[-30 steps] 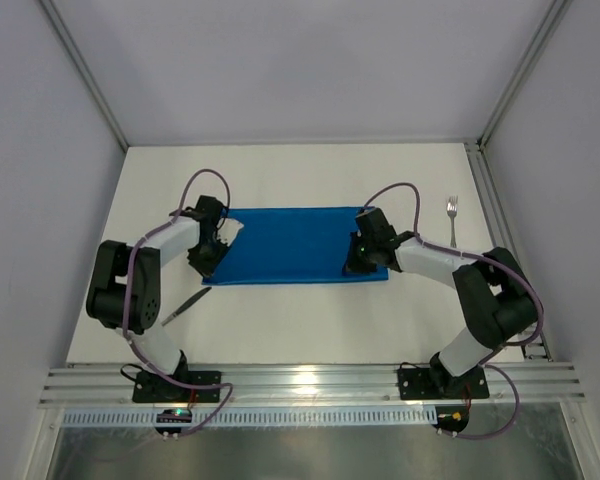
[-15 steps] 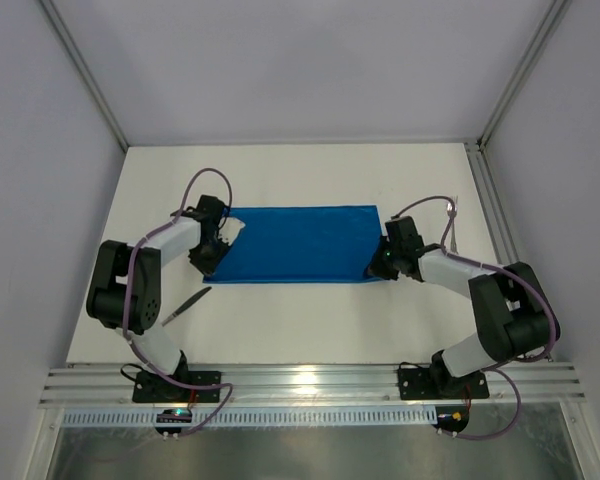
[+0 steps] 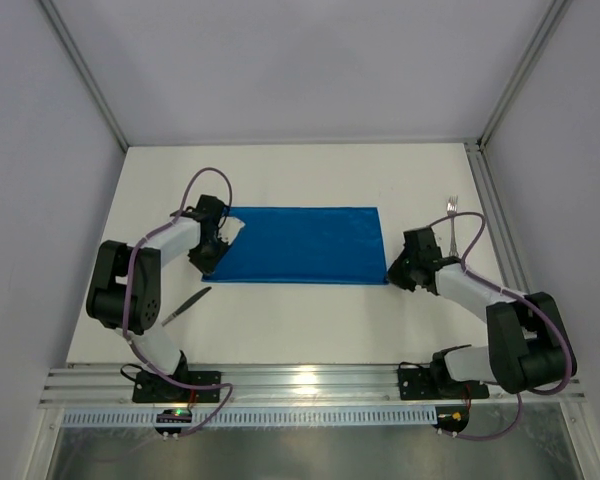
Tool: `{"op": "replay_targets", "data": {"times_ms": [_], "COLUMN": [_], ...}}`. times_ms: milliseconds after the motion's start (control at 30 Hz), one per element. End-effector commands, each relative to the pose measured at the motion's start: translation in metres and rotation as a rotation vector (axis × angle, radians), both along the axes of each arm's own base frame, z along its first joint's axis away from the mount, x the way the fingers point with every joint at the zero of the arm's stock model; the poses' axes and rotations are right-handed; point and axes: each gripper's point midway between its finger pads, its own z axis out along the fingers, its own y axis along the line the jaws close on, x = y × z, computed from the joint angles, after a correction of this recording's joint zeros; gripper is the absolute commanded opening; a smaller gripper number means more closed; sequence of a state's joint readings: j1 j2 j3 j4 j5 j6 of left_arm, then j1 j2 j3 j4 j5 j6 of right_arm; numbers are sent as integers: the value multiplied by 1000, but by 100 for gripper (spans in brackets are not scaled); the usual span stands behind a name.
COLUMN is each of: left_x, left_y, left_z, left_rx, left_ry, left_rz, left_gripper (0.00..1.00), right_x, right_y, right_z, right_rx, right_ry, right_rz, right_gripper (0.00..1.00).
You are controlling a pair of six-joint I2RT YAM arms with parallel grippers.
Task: Fold the napkin into a case and place the utensils inside
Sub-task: Smooth out the rectangle-folded napkin at the center of the board.
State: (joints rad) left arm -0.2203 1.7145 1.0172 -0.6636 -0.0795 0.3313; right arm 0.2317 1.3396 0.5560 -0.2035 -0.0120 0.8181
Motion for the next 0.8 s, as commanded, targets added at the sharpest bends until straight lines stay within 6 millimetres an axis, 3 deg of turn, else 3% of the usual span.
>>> {"op": "replay_targets", "data": {"times_ms": [0, 133, 300, 400, 567, 767], "left_x": [-5, -1, 0, 2, 4, 9], "left_y": [7, 0, -6, -3, -4, -3], "left_z": [-30, -25, -15, -6, 11, 31], "left_rx": [11, -27, -62, -50, -57, -65], "left_ry": [32, 29, 21, 4, -22, -54], "left_rz": [-17, -36, -35, -20, -8, 12], "left_gripper": [23, 24, 25, 27, 31, 34], "right_x": [-12, -9, -2, -10, -26, -19], "right_y": [-35, -32, -30, -28, -12, 5], "right_z": [-3, -5, 26, 35, 22, 7], "right_rx": [-132, -116, -100, -82, 28, 121], "right_ry": [38, 58, -26, -33, -13, -5], "right_rz": [-105, -69, -59, -49, -44, -30], "right_gripper": [4, 4, 5, 11, 28, 41]}}
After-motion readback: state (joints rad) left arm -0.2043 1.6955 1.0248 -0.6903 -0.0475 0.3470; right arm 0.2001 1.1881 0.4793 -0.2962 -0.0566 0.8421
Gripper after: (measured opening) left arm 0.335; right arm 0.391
